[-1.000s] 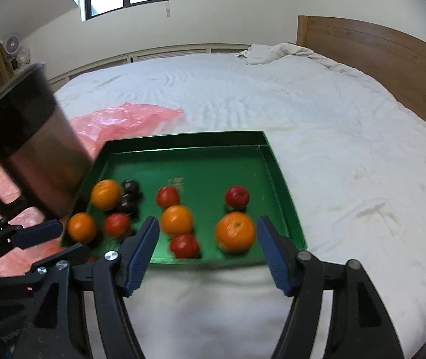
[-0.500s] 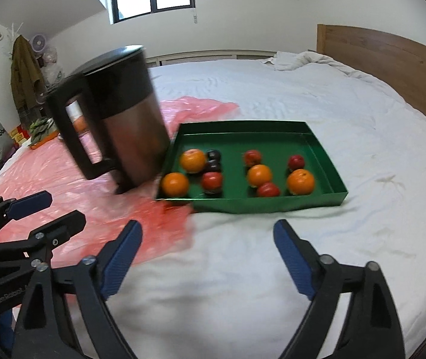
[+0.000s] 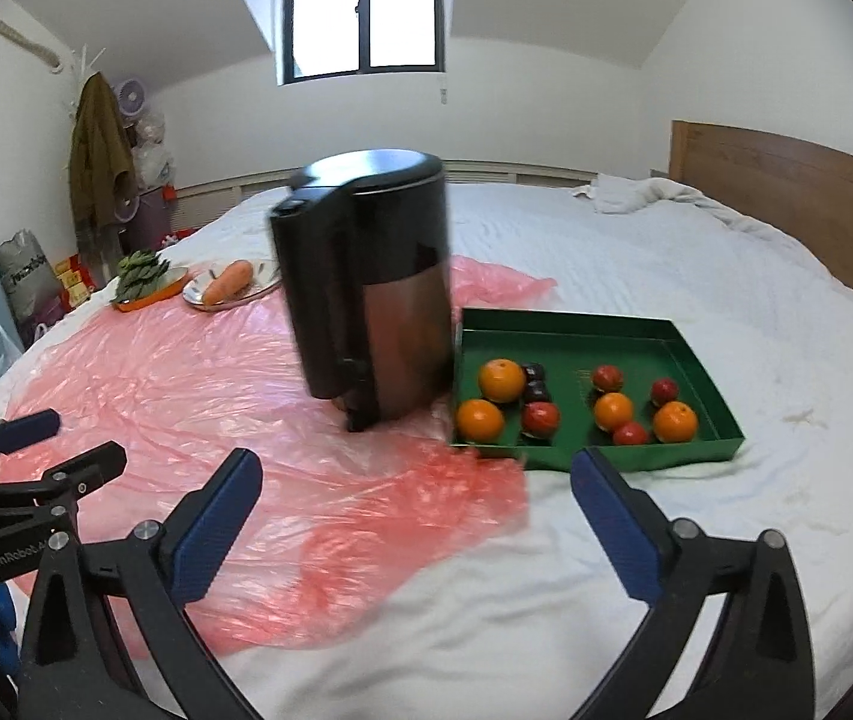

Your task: Organize fruits

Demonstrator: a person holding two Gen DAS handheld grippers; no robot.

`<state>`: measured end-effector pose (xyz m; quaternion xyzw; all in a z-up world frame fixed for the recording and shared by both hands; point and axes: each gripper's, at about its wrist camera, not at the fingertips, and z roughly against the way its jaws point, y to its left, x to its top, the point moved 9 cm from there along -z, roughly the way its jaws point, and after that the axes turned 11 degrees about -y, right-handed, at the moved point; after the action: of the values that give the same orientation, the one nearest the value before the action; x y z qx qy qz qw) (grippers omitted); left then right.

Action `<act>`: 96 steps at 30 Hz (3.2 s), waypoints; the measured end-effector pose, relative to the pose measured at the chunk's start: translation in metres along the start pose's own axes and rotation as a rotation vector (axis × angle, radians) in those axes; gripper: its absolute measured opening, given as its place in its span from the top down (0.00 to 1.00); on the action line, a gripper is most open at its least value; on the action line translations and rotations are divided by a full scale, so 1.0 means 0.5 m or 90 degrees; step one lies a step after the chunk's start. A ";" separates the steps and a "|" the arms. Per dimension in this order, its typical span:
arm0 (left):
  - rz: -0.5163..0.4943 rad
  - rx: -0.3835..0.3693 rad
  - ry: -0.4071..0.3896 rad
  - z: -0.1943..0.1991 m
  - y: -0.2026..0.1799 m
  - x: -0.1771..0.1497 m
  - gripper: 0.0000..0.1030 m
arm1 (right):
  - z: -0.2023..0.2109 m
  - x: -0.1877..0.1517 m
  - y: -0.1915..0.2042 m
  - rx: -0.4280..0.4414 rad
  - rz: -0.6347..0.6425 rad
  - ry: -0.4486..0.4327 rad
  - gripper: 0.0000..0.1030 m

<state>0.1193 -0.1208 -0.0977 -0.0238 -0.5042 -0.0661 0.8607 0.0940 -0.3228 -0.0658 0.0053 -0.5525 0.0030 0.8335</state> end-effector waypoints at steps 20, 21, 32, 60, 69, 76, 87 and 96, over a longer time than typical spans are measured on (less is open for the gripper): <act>0.002 0.086 -0.038 0.031 0.146 0.008 0.03 | -0.037 -0.014 0.131 0.046 -0.002 0.022 0.00; 0.001 0.088 -0.038 0.031 0.149 0.008 0.03 | -0.037 -0.015 0.135 0.047 -0.003 0.023 0.00; 0.022 0.091 -0.038 0.031 0.200 0.004 0.03 | -0.044 -0.013 0.170 0.045 0.004 0.024 0.00; -0.013 0.064 -0.036 0.014 0.185 0.012 0.03 | -0.050 -0.002 0.175 0.034 -0.010 0.021 0.00; -0.007 0.063 -0.020 0.002 0.179 0.002 0.03 | -0.051 -0.003 0.170 0.032 -0.014 0.021 0.00; -0.015 0.057 -0.020 0.003 0.165 0.000 0.03 | -0.051 -0.002 0.163 0.027 -0.015 0.021 0.00; -0.013 0.053 -0.020 0.004 0.160 0.004 0.03 | -0.051 -0.001 0.156 0.022 -0.019 0.020 0.00; -0.016 0.043 -0.022 0.004 0.149 0.009 0.03 | -0.052 -0.006 0.159 0.021 -0.018 0.024 0.00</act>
<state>0.1302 -0.0475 -0.0908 0.0106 -0.5213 -0.0593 0.8513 0.1159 -0.2431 -0.0785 0.0270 -0.5367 0.0003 0.8434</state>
